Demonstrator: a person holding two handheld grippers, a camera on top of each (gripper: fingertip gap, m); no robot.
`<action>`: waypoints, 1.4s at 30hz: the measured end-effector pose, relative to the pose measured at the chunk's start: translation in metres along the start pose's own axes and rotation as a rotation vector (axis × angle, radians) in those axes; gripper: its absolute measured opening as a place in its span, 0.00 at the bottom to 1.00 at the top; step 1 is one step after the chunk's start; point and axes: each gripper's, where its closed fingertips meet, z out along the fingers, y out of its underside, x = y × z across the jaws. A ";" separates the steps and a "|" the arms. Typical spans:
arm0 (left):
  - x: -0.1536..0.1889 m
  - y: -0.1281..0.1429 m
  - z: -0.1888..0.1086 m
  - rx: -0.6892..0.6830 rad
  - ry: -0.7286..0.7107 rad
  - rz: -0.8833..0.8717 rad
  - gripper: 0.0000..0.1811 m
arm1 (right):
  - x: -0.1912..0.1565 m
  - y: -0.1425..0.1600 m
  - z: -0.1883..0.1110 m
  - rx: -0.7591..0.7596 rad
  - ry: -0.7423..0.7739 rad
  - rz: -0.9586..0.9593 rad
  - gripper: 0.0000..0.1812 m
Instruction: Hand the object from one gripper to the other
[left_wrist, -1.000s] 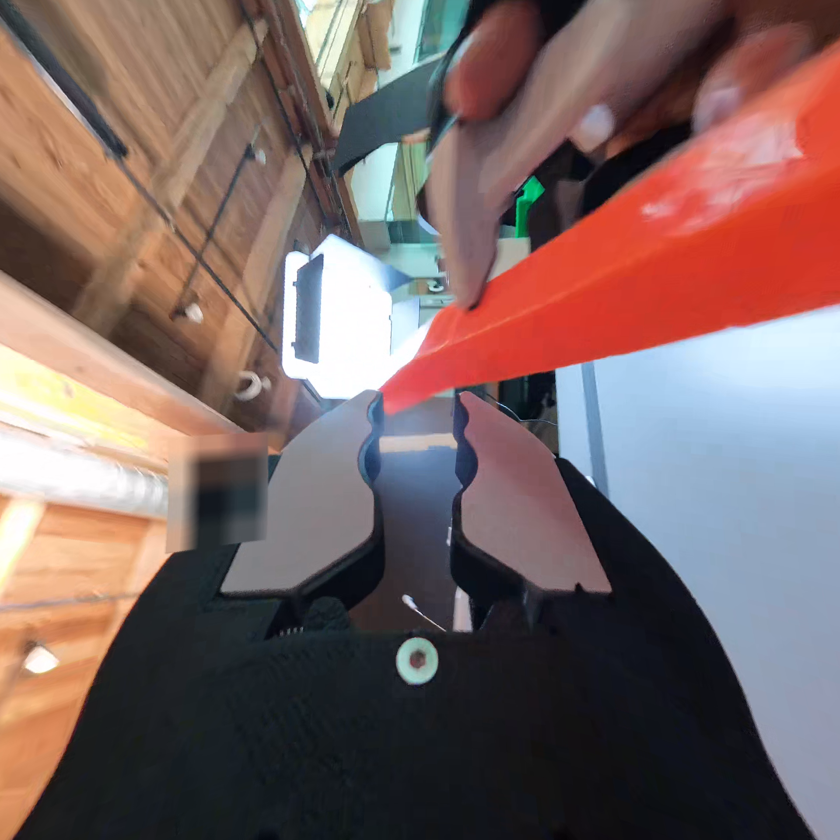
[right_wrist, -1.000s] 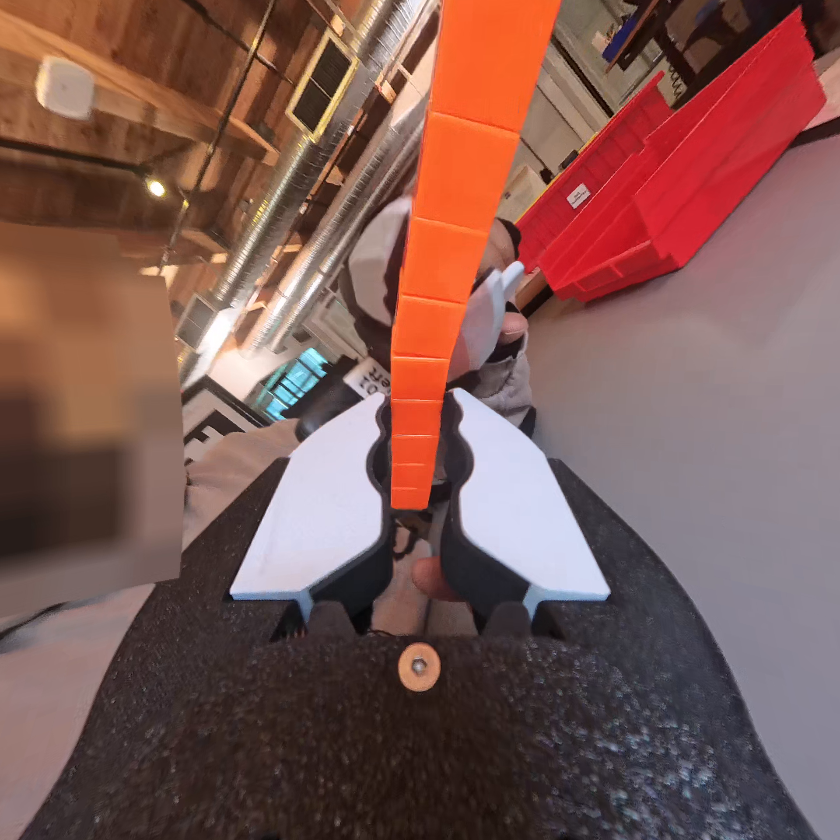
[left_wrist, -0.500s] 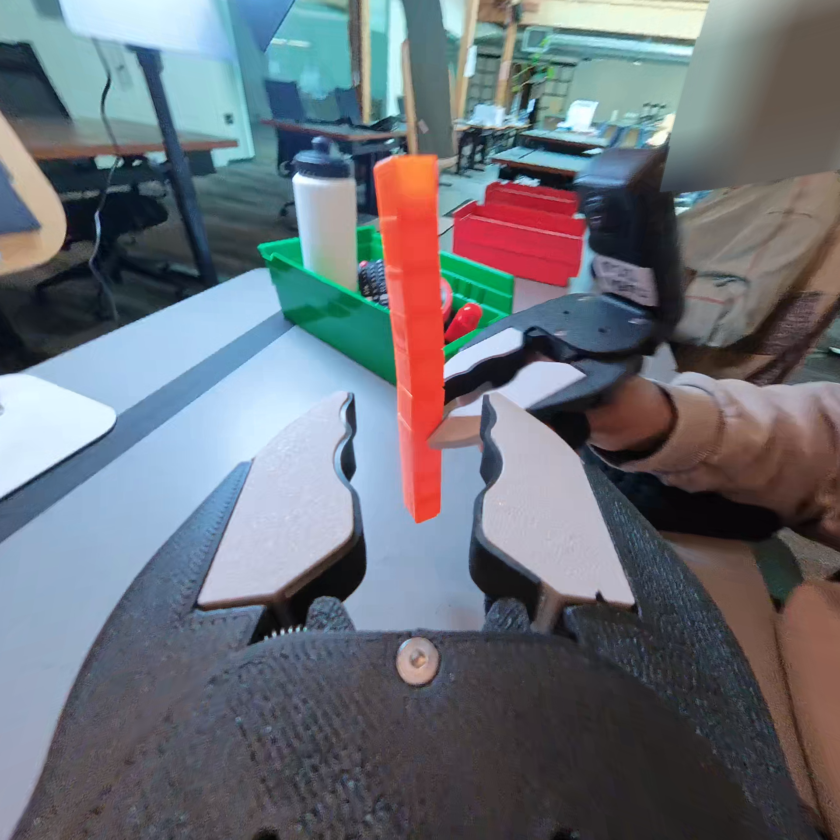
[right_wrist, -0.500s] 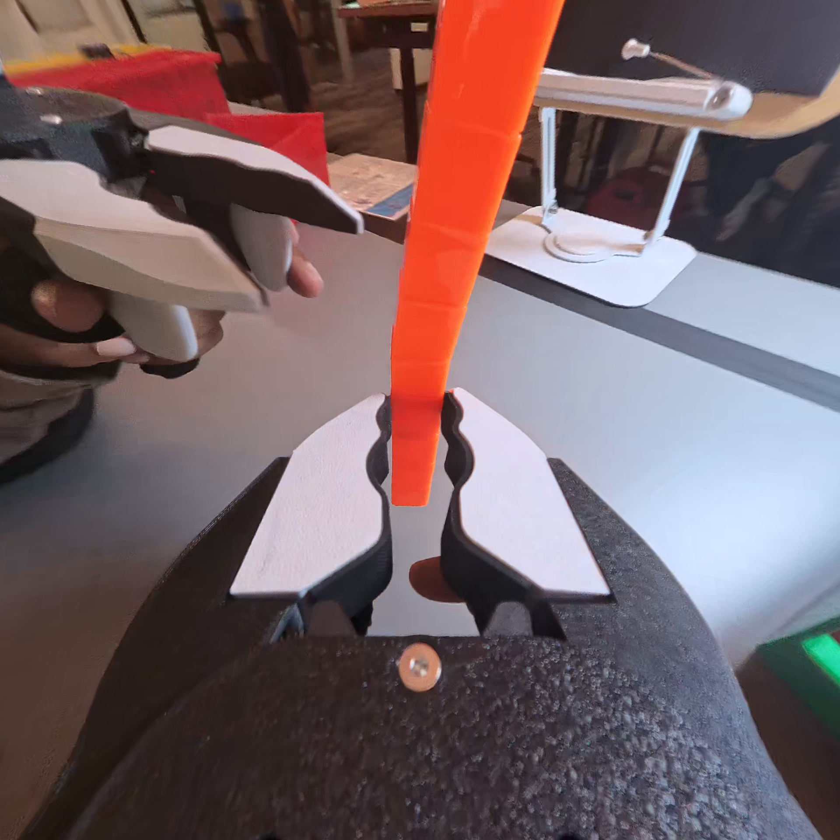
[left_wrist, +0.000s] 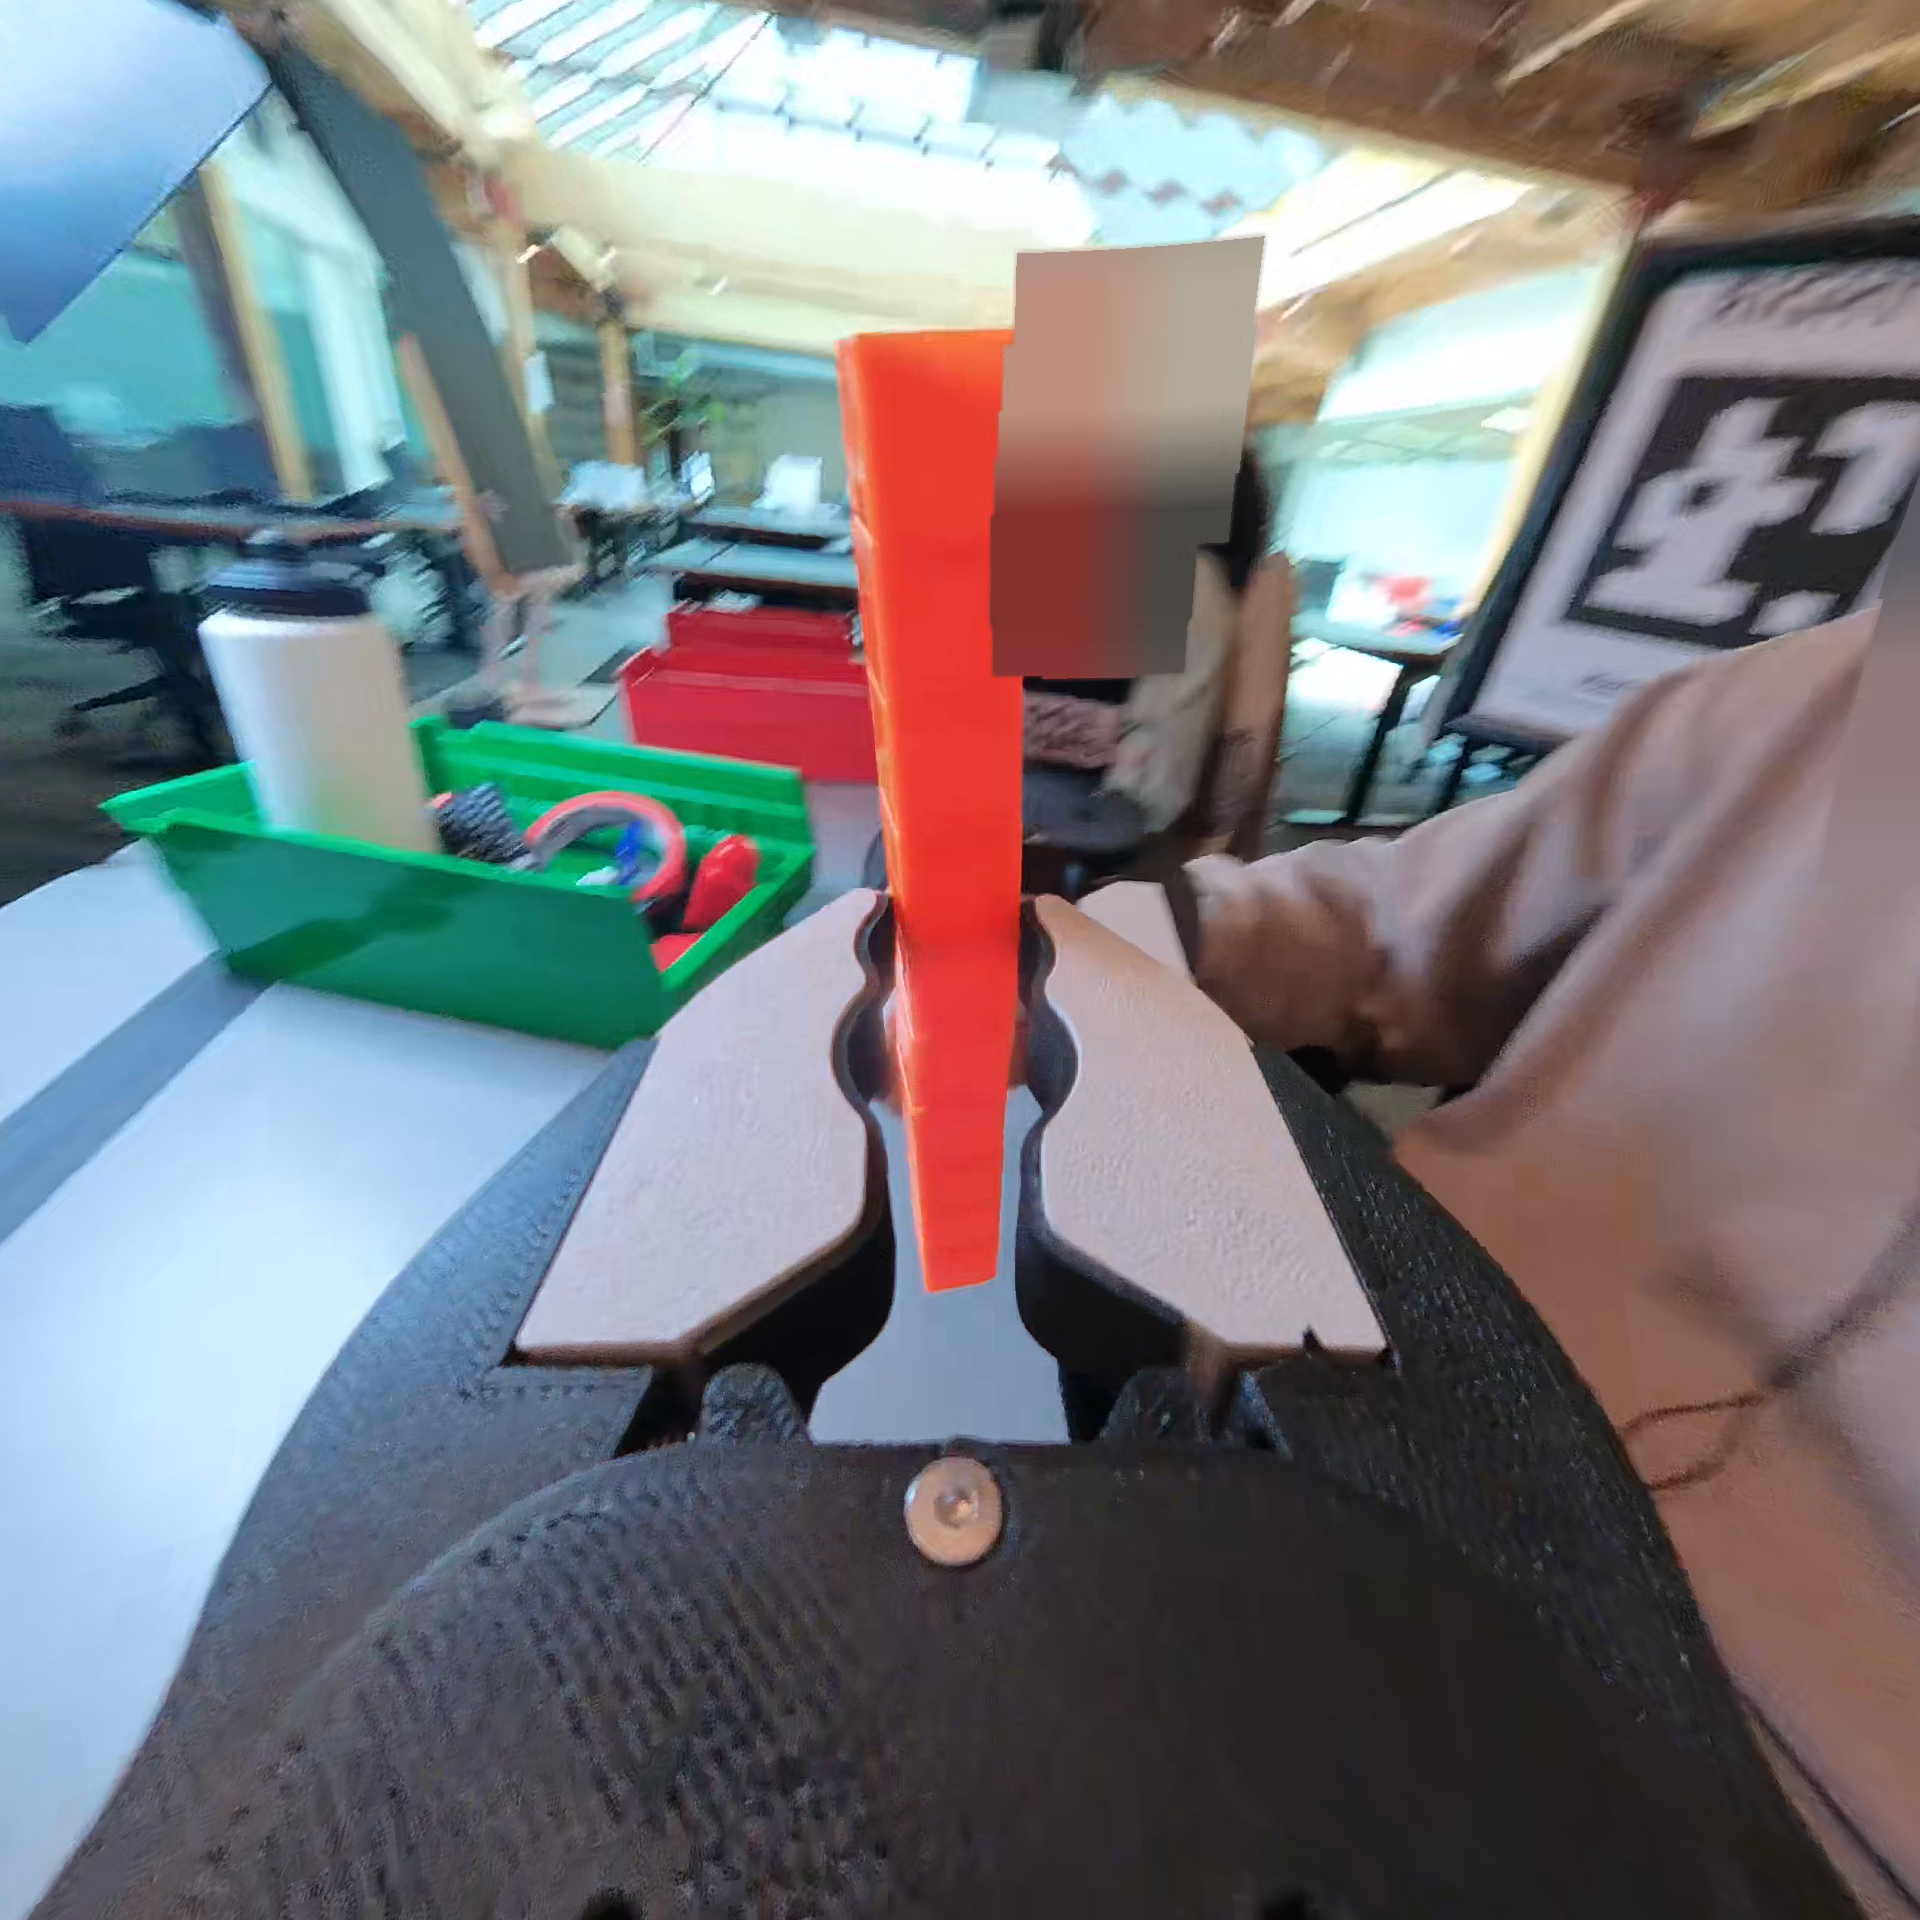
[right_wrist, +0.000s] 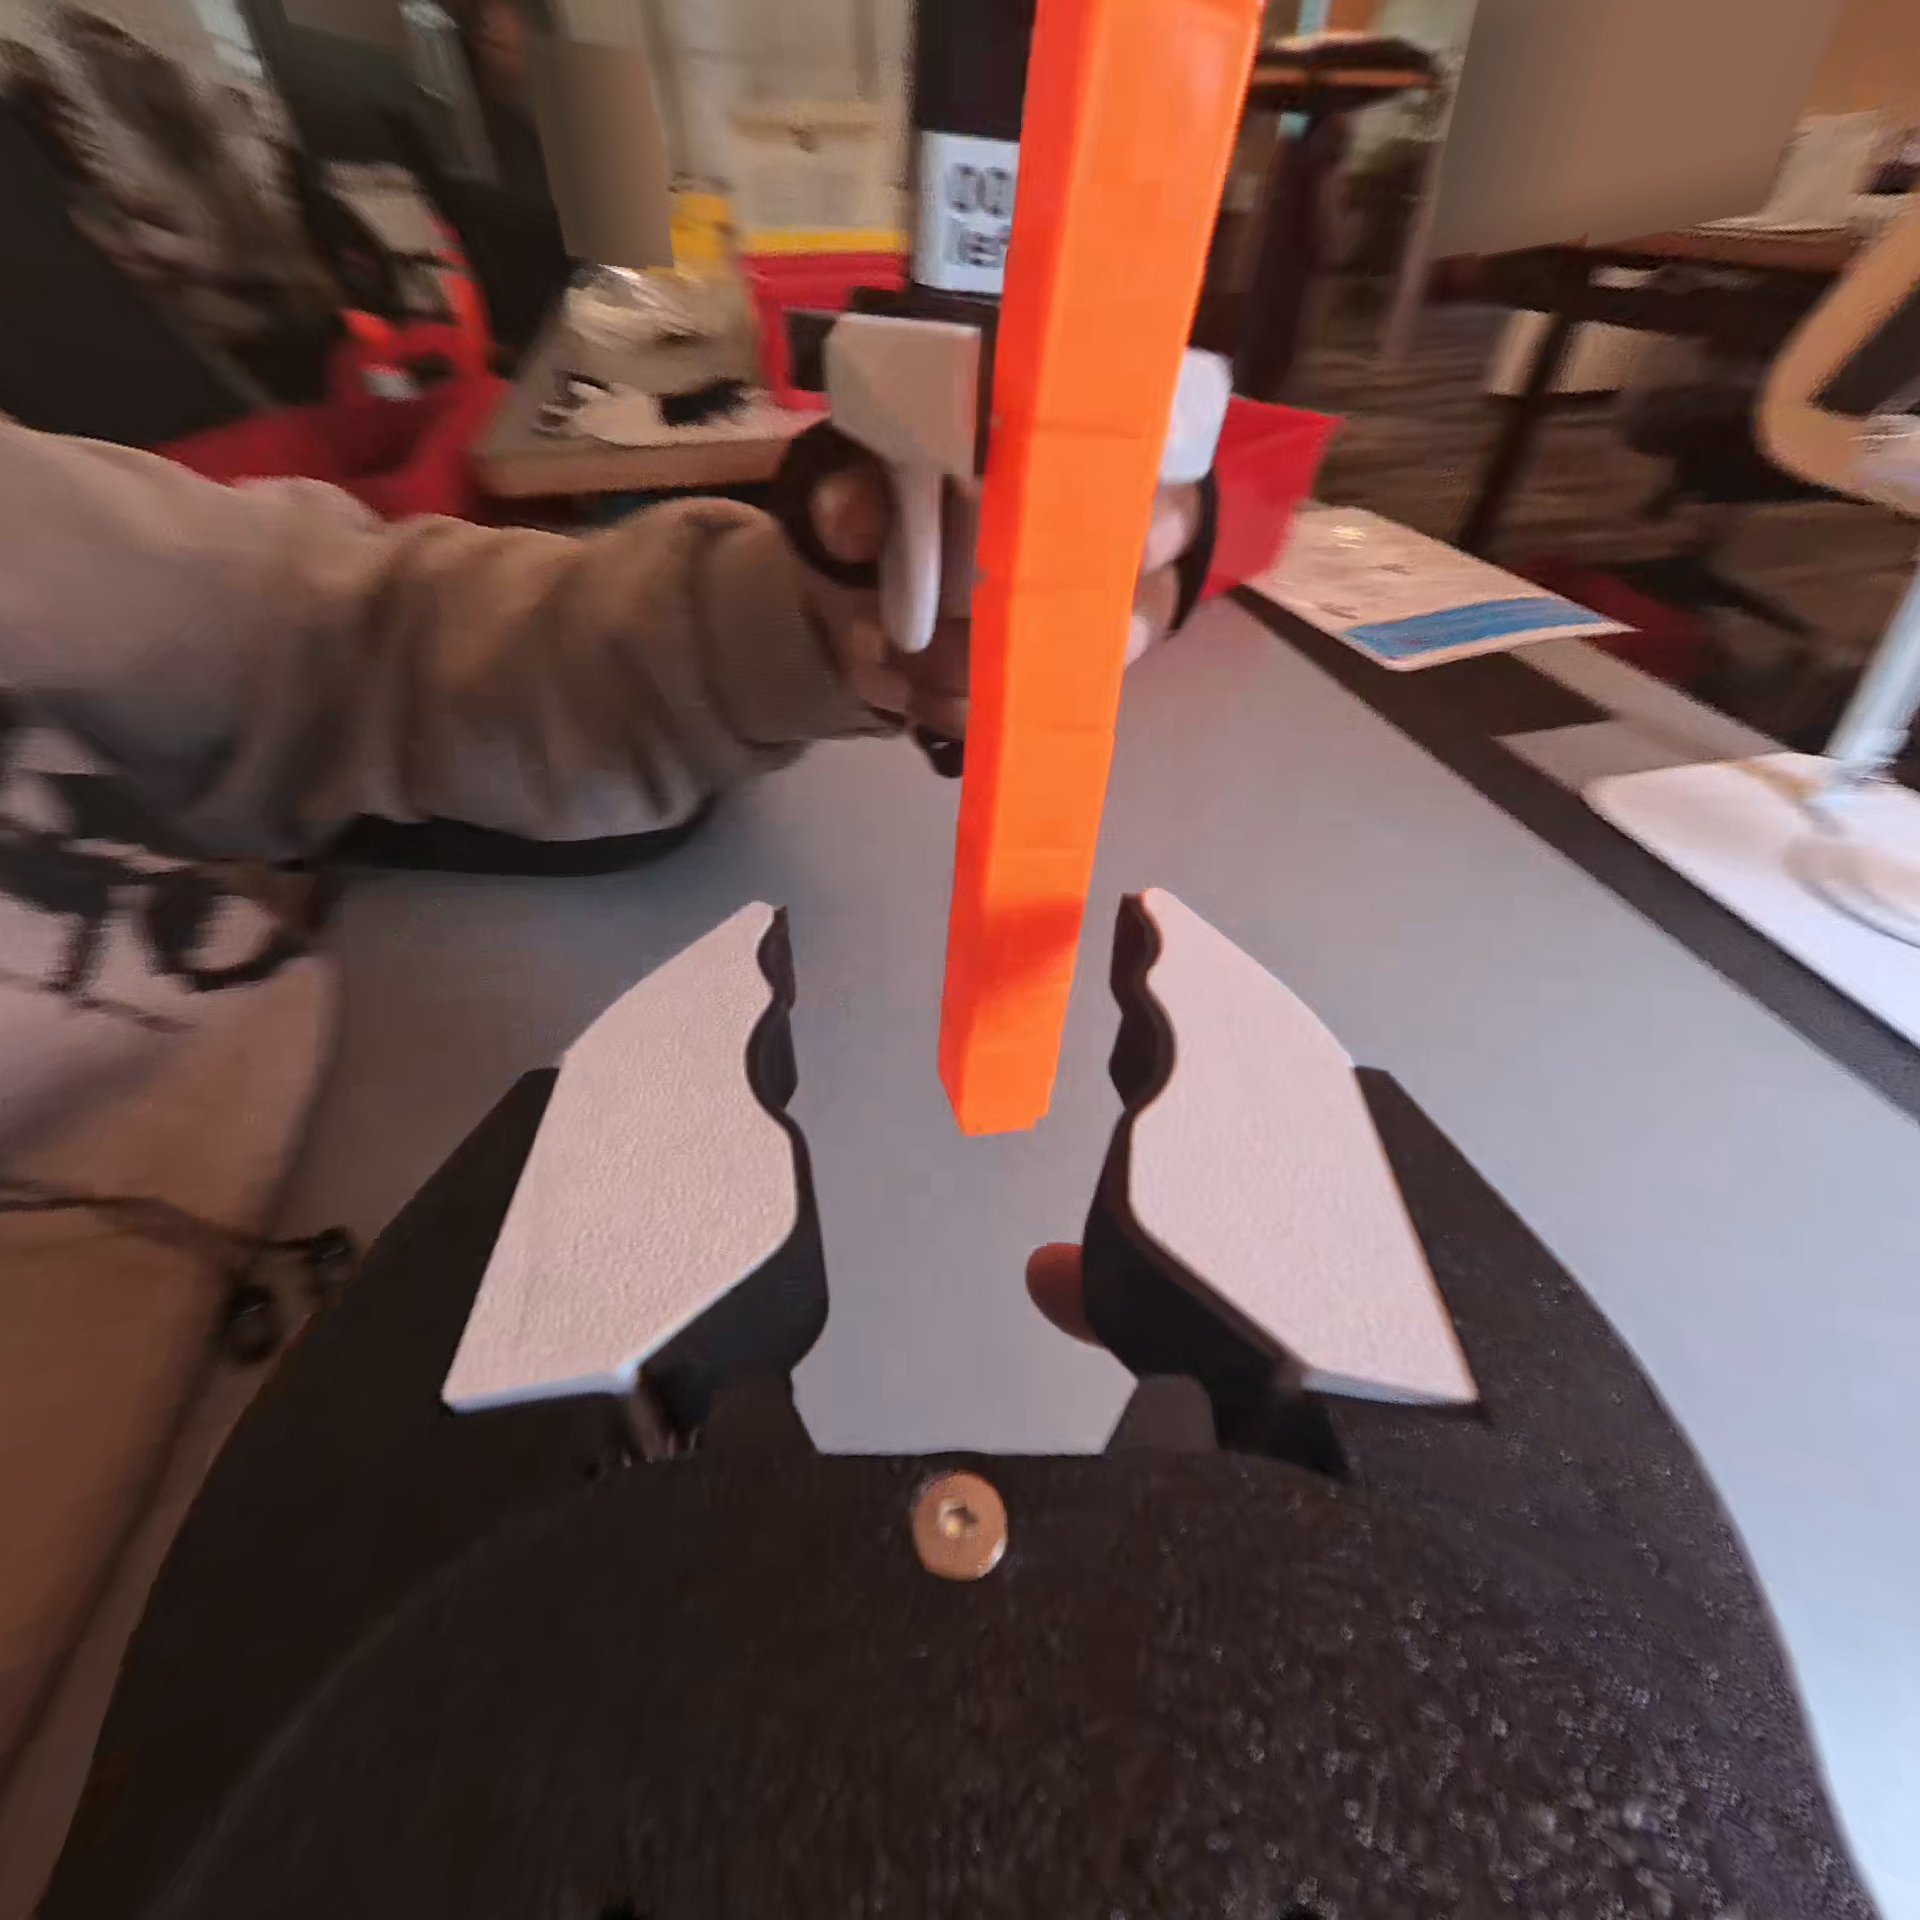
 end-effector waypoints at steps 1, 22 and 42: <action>0.013 -0.007 -0.004 0.046 0.103 -0.019 0.12 | -0.010 0.001 -0.002 0.017 -0.085 0.015 0.33; 0.078 -0.033 -0.006 0.271 0.494 -0.101 0.12 | -0.093 -0.055 0.004 0.359 -0.615 0.402 0.13; 0.035 -0.007 0.016 -0.042 0.077 -0.038 0.26 | -0.023 -0.030 0.016 0.157 -0.010 0.192 0.13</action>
